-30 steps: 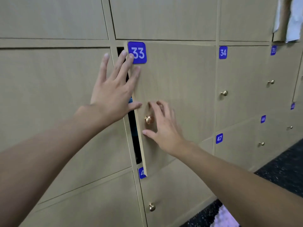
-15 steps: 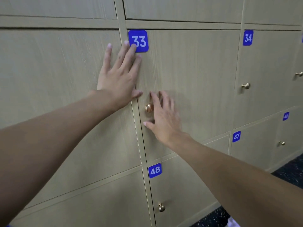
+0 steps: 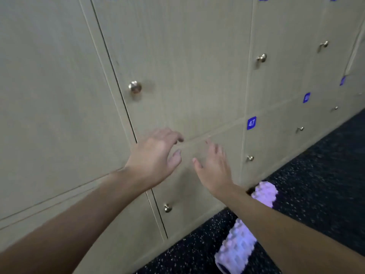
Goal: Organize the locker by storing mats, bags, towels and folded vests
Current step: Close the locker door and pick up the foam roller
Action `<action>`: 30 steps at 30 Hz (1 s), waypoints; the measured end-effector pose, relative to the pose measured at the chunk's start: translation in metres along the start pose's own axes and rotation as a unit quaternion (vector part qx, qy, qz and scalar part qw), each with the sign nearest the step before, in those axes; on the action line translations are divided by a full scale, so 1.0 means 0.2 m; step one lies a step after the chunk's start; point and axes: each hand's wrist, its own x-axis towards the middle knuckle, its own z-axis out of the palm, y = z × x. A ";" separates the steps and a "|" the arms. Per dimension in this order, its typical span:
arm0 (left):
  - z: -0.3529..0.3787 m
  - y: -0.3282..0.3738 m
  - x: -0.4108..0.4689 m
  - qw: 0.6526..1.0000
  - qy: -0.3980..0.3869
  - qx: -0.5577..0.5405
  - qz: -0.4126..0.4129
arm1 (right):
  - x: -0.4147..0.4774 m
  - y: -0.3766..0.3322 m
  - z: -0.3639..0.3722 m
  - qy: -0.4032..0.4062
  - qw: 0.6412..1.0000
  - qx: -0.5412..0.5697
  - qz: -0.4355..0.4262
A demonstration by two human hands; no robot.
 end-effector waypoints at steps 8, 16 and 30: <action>1.20 0.30 -0.56 0.893 -0.347 -0.204 -0.202 | -0.57 1.03 0.19 -0.198 0.953 -0.062 0.219; 1.89 0.51 -0.80 0.757 -0.475 -0.352 -0.279 | -0.79 1.47 0.46 -0.200 0.904 0.161 0.343; 1.34 0.42 -0.95 0.804 -0.345 -0.392 -0.284 | -0.73 1.16 0.23 -0.023 0.785 0.394 0.477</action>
